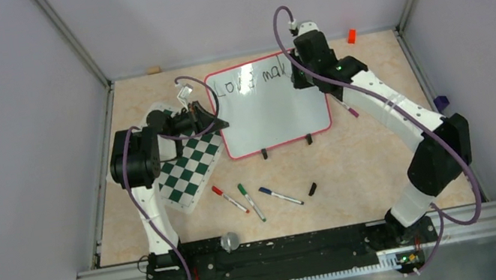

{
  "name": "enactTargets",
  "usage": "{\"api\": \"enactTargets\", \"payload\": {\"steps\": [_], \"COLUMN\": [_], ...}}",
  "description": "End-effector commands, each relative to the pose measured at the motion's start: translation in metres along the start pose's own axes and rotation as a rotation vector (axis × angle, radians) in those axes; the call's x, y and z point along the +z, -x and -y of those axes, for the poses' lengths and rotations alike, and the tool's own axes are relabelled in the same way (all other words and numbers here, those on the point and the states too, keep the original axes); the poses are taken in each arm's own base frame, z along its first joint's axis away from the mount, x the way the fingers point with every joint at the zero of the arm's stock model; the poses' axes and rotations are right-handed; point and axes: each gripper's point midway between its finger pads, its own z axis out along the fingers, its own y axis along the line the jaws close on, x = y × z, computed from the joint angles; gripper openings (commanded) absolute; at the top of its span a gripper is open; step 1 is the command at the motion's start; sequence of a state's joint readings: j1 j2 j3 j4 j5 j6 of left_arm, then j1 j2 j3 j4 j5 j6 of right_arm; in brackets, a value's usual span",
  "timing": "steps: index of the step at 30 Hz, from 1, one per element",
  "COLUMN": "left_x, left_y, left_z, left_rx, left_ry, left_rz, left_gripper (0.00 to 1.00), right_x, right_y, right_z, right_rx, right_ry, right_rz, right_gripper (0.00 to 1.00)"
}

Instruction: Write a sentence on the whiteboard

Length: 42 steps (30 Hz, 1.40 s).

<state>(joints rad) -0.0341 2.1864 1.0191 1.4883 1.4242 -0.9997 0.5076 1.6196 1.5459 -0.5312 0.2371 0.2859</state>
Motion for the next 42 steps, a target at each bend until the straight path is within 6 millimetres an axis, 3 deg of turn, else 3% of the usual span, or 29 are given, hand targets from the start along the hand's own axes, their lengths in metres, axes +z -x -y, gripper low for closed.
{"api": "enactTargets", "payload": {"steps": [1,6,14,20,42], "left_x": [0.001,0.002,0.002,0.002,0.001], "left_y": [0.006,0.006,0.007,0.007,0.007], "left_z": [0.01,0.01,0.01,0.01,0.009], "left_rx": [0.209,0.208,0.208,0.208,0.204], "left_ry": [-0.036,-0.037,-0.036,-0.036,-0.034], "left_rz": [-0.015,-0.015,-0.014,-0.014,-0.013], "left_gripper": [0.0,0.0,0.0,0.0,0.0], "right_x": [-0.011,-0.014,-0.029,-0.036,-0.031], "right_y": [0.002,0.004,0.035,0.047,0.046], "right_z": [0.011,0.011,0.002,0.009,0.029], "right_rx": [0.019,0.022,0.026,0.04,0.039], "right_ry": [-0.031,-0.027,0.023,0.03,-0.015], "right_rz": [0.025,0.03,0.098,0.124,0.116], "right_gripper": [0.0,0.0,0.0,0.0,0.0]}}
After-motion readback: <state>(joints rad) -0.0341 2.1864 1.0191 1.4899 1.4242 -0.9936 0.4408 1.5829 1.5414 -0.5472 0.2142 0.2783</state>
